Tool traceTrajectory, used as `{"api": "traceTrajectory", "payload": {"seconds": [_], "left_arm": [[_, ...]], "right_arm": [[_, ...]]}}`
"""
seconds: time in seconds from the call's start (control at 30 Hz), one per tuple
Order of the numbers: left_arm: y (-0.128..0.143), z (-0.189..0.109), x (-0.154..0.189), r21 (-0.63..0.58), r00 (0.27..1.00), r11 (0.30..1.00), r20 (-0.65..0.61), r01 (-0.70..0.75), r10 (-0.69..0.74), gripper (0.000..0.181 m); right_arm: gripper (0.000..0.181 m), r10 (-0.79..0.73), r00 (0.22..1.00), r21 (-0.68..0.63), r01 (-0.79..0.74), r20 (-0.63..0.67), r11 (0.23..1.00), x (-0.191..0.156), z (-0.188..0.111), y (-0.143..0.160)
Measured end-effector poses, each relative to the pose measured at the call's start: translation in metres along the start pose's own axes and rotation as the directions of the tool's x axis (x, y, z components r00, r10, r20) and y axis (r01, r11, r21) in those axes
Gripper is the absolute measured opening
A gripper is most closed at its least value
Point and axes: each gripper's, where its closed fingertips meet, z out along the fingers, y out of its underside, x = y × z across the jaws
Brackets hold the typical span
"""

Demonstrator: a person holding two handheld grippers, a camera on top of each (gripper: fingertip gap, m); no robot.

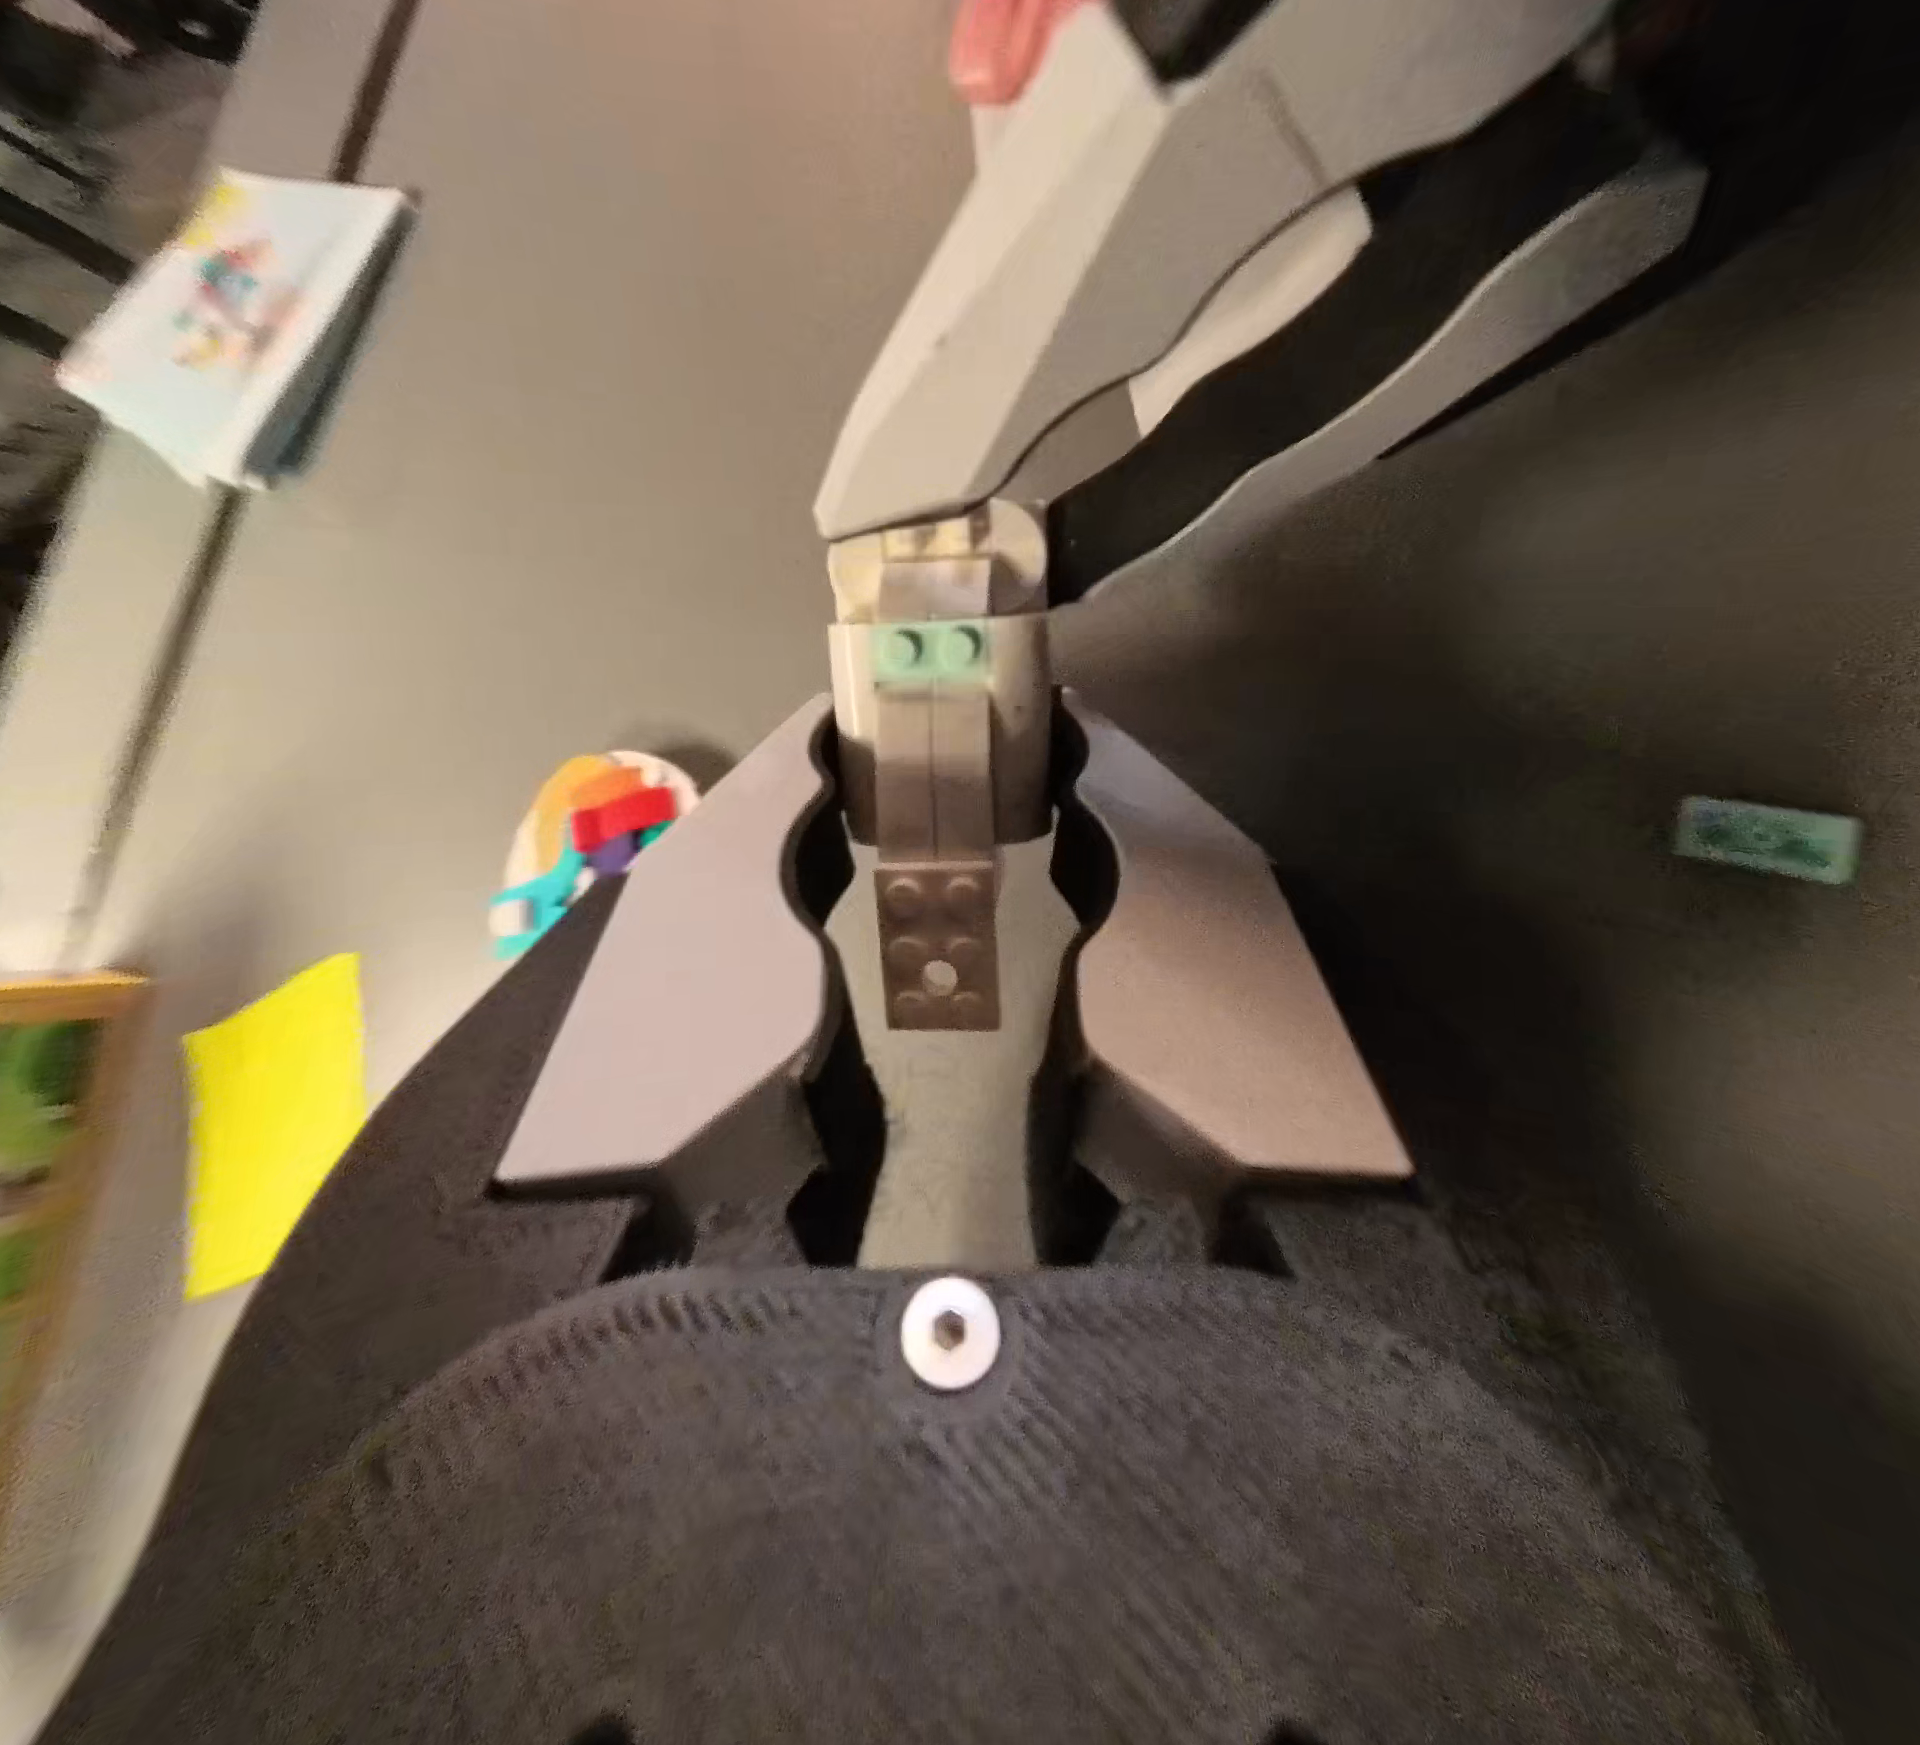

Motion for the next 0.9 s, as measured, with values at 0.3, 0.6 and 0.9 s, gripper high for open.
{"api": "traceTrajectory", "payload": {"seconds": [0.3,0.6,0.9], "left_arm": [[-0.002,0.001,0.01,0.076,0.958,0.977,-0.222,0.2,-0.179,0.035],[-0.004,-0.004,0.027,0.041,0.899,0.987,-0.42,0.157,-0.125,0.035],[0.002,0.001,0.01,-0.096,0.914,0.983,-0.365,0.155,-0.18,0.036]], "right_arm": [[0.042,0.594,0.668,0.136,-0.708,0.448,0.693,-0.008,-0.01,-0.01],[0.03,0.495,0.62,0.029,-0.64,0.609,0.767,-0.016,-0.016,-0.005],[0.054,0.806,0.303,-0.322,-0.802,0.508,0.504,-0.027,-0.009,0.035]]}}
